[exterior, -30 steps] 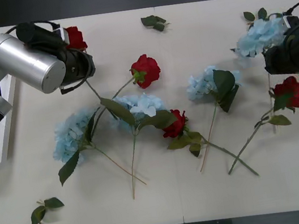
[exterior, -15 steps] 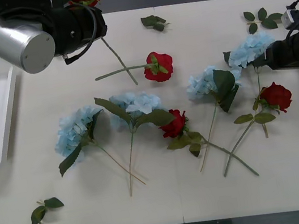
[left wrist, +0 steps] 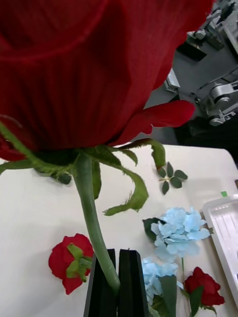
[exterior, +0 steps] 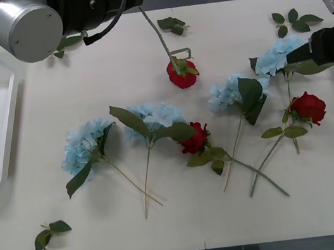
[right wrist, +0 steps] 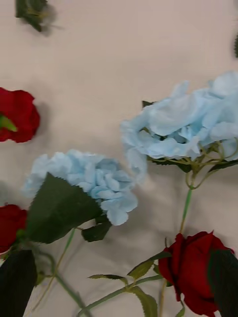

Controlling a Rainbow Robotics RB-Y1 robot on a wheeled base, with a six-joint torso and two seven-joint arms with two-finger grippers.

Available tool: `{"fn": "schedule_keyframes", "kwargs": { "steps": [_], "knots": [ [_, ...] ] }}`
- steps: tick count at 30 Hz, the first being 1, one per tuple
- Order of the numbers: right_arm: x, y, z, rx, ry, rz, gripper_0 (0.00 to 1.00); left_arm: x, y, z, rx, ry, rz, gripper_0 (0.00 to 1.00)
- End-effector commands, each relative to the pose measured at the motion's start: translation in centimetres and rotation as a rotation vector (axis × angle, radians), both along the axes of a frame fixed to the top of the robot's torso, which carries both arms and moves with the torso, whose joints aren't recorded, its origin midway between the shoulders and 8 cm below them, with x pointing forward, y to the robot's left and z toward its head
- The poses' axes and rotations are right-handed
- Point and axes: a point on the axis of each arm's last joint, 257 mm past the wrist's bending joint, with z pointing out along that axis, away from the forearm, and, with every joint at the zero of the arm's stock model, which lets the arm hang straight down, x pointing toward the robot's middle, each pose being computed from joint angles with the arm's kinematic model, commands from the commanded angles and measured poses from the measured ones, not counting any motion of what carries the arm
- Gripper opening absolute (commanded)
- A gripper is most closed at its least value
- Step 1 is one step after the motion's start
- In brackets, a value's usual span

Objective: Put the red flowers into the right box and the blue flowers into the left box

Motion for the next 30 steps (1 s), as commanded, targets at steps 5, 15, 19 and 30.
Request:
{"fn": "schedule_keyframes", "kwargs": {
  "steps": [5,15,19,30],
  "knots": [
    [-2.8,3.8,5.3,0.148,-0.069,0.203,1.00,-3.6,-3.6,5.2,-0.035,-0.097,-0.102,0.00],
    [-6.3,7.5,9.9,0.360,-0.092,0.362,1.00,-5.3,-7.1,7.7,-0.083,-0.118,-0.149,0.00],
    [-7.3,8.8,11.3,0.436,-0.099,0.410,1.00,-5.3,-8.6,7.3,-0.059,-0.118,-0.131,0.00],
    [-9.5,12.1,15.2,0.625,-0.082,0.503,1.00,-6.2,-13.9,8.1,-0.165,-0.088,-0.120,0.00]
  ]
}}
